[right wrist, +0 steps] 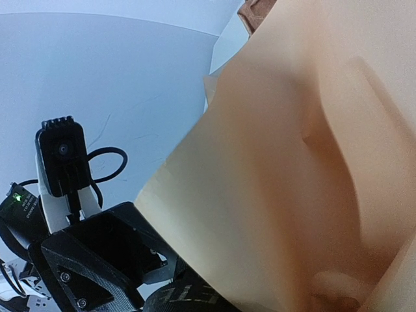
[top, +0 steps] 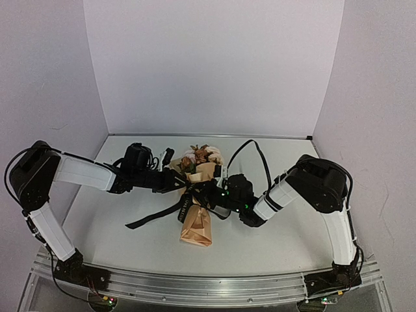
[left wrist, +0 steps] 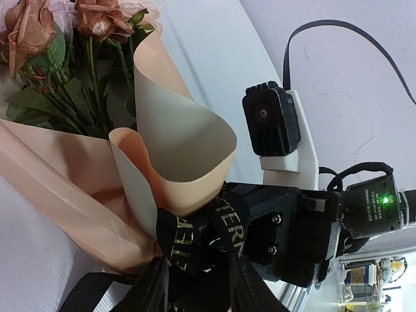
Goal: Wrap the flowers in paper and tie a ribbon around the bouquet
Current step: Cross the half-tied ribbon over the folded bouquet.
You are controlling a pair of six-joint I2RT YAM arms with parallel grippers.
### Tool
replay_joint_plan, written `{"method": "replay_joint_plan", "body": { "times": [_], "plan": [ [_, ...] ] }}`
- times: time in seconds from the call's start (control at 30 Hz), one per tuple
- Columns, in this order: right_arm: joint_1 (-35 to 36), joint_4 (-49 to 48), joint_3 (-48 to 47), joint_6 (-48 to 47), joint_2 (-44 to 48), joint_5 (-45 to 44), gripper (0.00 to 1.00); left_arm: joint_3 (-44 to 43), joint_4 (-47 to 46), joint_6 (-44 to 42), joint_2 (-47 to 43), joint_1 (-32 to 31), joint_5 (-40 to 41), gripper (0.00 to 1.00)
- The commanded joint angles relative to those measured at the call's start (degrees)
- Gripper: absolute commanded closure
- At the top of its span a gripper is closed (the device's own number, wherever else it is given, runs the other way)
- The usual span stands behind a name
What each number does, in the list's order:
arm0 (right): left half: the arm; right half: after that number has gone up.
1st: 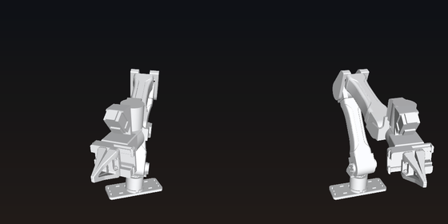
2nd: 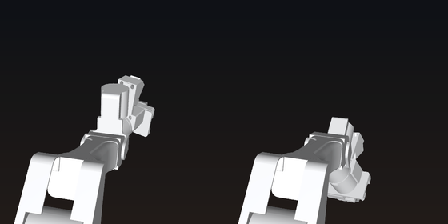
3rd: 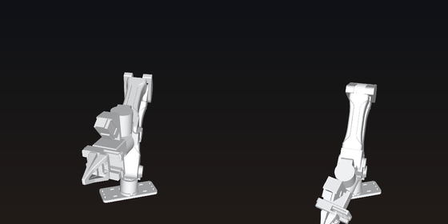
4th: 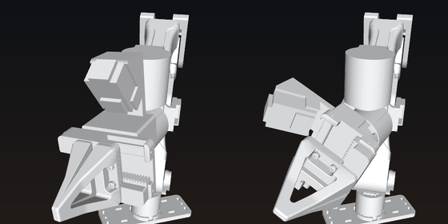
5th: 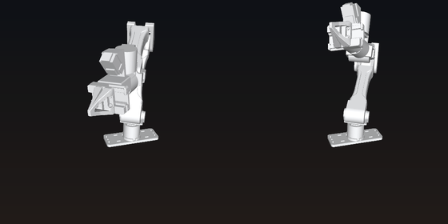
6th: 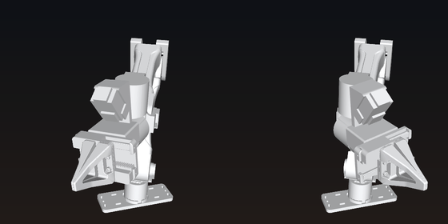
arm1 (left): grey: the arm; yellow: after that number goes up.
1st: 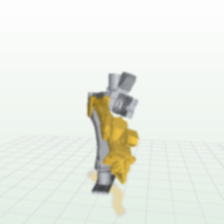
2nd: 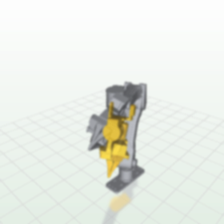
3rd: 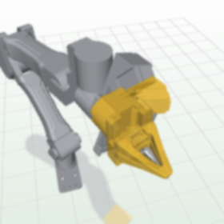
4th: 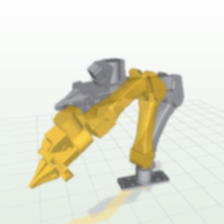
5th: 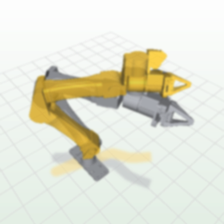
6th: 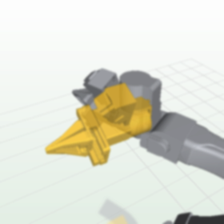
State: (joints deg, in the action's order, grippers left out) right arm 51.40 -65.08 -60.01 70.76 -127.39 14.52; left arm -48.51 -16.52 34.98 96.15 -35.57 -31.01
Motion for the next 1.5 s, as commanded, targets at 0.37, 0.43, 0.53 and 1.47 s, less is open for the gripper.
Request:
{"method": "replay_joint_plan", "body": {
  "times": [0.37,0.43,0.53,1.47],
  "plan": [
    [0.10,-0.17,-0.64,-2.27,0.37,0.72,1.00,-6.04,3.49,-1.28,2.59,0.15,1.07,0.65],
    [0.11,0.16,-0.75,-2.64,0.52,0.86,1.00,-6.13,4.01,-1.38,2.76,0.15,0.99,0.64],
    [0.11,0.35,-0.81,-2.94,0.50,0.97,1.00,-6.76,5.12,-1.50,3.24,0.15,0.78,0.63],
    [-0.15,3.98,-0.64,-7.92,2.42,1.92,1.00,-11.71,12.54,-2.85,7.08,0.24,-0.74,0.68]
  ]
}}
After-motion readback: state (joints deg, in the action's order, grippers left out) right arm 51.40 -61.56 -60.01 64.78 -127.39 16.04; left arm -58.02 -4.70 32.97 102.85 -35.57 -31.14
